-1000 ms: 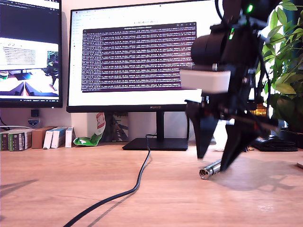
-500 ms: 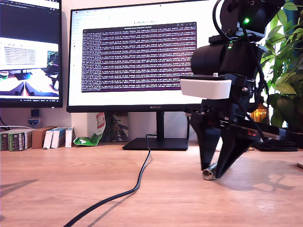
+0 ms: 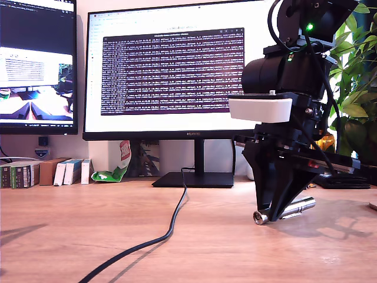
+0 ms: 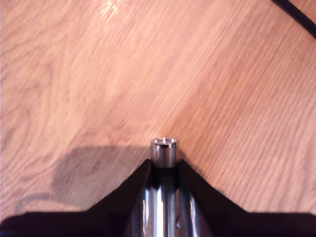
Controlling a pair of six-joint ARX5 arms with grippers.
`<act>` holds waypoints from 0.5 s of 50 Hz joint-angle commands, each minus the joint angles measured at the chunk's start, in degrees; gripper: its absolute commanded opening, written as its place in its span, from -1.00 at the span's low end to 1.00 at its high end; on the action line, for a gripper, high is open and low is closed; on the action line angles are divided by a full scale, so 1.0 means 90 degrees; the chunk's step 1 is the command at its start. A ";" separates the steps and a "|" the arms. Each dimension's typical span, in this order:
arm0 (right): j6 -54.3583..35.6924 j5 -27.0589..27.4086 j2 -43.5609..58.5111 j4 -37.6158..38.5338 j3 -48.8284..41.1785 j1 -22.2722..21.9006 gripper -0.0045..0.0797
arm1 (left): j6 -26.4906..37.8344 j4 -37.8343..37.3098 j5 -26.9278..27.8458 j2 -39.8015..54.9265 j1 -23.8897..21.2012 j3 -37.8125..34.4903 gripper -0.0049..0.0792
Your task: Pick the metallic laser pointer with your right arm, pass it to your left arm, then place it down to the left side of the table
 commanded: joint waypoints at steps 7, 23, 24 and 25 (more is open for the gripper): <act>0.0070 0.0022 0.0097 0.0039 0.0160 0.0248 -0.92 | -0.0007 0.0053 0.0002 -0.0012 0.0017 0.0015 -0.94; 0.0925 -0.0260 0.0097 -0.0056 0.1081 0.0423 -0.92 | -0.0032 0.0226 0.0000 -0.0012 0.0017 0.0015 -0.94; 0.1003 -0.0362 0.0097 -0.0095 0.1151 0.0423 -0.92 | -0.0063 0.0231 0.0000 -0.0012 0.0017 0.0015 -0.94; 0.1073 -0.0444 0.0097 -0.0131 0.1241 0.0423 -0.92 | -0.0083 0.0236 -0.0005 -0.0012 0.0017 0.0015 -0.94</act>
